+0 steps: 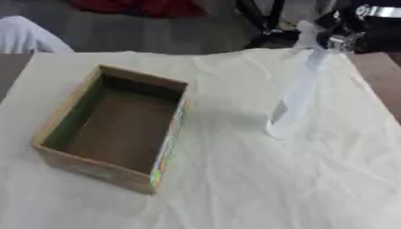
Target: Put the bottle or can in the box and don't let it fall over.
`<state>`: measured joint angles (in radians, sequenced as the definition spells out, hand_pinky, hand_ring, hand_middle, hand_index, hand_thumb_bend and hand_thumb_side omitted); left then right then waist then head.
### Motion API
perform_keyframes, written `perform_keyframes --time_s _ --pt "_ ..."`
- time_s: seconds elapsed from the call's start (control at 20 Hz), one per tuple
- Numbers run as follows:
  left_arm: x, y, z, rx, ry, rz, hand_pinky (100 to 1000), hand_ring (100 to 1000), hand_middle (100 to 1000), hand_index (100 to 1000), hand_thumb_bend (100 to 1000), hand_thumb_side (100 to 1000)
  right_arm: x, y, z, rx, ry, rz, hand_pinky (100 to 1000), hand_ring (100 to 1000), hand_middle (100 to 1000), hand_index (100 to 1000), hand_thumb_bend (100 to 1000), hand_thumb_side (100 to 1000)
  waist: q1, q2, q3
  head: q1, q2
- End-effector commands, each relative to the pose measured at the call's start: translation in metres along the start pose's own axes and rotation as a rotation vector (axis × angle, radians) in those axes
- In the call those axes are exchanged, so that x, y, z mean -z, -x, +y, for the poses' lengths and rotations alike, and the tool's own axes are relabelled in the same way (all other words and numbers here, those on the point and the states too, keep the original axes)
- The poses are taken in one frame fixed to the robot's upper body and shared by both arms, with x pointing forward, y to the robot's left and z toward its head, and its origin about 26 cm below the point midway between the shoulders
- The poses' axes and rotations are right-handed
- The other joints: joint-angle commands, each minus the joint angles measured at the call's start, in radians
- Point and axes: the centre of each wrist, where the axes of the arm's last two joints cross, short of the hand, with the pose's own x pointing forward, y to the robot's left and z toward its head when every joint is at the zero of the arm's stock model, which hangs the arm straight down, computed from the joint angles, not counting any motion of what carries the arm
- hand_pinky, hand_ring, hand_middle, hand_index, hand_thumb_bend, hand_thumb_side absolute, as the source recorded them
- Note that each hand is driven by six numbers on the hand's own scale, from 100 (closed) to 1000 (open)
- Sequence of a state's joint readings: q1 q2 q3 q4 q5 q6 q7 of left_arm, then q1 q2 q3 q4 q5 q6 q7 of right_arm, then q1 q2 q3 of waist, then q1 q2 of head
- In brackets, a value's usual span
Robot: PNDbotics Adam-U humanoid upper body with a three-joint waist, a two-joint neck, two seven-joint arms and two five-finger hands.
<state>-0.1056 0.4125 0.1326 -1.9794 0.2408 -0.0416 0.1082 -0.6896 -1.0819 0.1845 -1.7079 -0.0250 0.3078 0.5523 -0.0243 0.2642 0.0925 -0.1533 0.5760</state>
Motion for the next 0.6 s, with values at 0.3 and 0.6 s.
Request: perform_keyframes --time_s 0.3,0.6 --pt "0.0045 -0.009 0.0017 0.021 0.016 -0.034 845 591 678 721 100 772 -0.0148 -0.0098 -0.0125 -0.043 0.046 -0.001 790 821 839 910 123 642 -0.001 -0.008 0.003 -0.009 -0.014" --pt "0.0045 -0.0089 0.0014 0.021 0.017 -0.033 845 590 678 720 100 774 -0.0137 -0.0109 -0.0128 -0.042 0.08 0.006 771 803 818 890 144 610 -0.002 -0.005 0.004 -0.011 -0.015"
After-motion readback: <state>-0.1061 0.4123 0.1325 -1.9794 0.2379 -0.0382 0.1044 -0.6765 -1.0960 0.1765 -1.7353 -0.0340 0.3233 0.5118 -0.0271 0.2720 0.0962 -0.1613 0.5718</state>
